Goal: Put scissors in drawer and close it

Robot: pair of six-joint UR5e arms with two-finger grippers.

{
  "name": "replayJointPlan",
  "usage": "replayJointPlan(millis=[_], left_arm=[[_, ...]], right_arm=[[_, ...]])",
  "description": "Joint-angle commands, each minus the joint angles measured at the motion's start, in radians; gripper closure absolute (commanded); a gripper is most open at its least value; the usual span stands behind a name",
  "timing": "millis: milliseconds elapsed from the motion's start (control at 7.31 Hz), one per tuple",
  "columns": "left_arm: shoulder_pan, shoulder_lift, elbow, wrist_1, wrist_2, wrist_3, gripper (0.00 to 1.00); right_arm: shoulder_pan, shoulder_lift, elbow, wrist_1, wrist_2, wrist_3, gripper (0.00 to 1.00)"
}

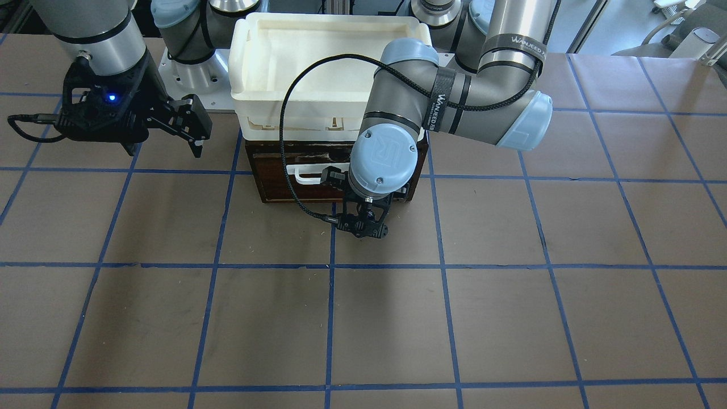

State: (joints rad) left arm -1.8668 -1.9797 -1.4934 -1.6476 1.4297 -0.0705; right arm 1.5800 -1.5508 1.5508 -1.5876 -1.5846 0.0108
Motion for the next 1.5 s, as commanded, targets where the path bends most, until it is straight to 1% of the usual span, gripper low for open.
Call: replayJointPlan(millis=[0,684,821,1094,1368], left_arm=[[-0.002,0.001,-0.001,0.000,-0.002,-0.002,0.00],[-0.011,-0.001,-0.002,0.000,-0.002,-0.003,0.00],[-0.011,-0.005,-0.002,0.002,-0.002,-0.029,0.00],[0.001,0.024,0.028,0.009,0.003,-0.029,0.00],[0.032,0.080,0.097,0.012,0.073,-0.012,0.00]], right_arm=[[0.000,0.000,0.000,-0.002,0.000,0.000,0.00],[0.000,0.000,0.000,0.000,0.000,0.000,0.00],[0.000,0.000,0.000,-0.002,0.002,0.000,0.00],[0.000,0.000,0.000,-0.002,0.002,0.000,0.00],[0.000,0.000,0.000,0.000,0.002,0.000,0.00]])
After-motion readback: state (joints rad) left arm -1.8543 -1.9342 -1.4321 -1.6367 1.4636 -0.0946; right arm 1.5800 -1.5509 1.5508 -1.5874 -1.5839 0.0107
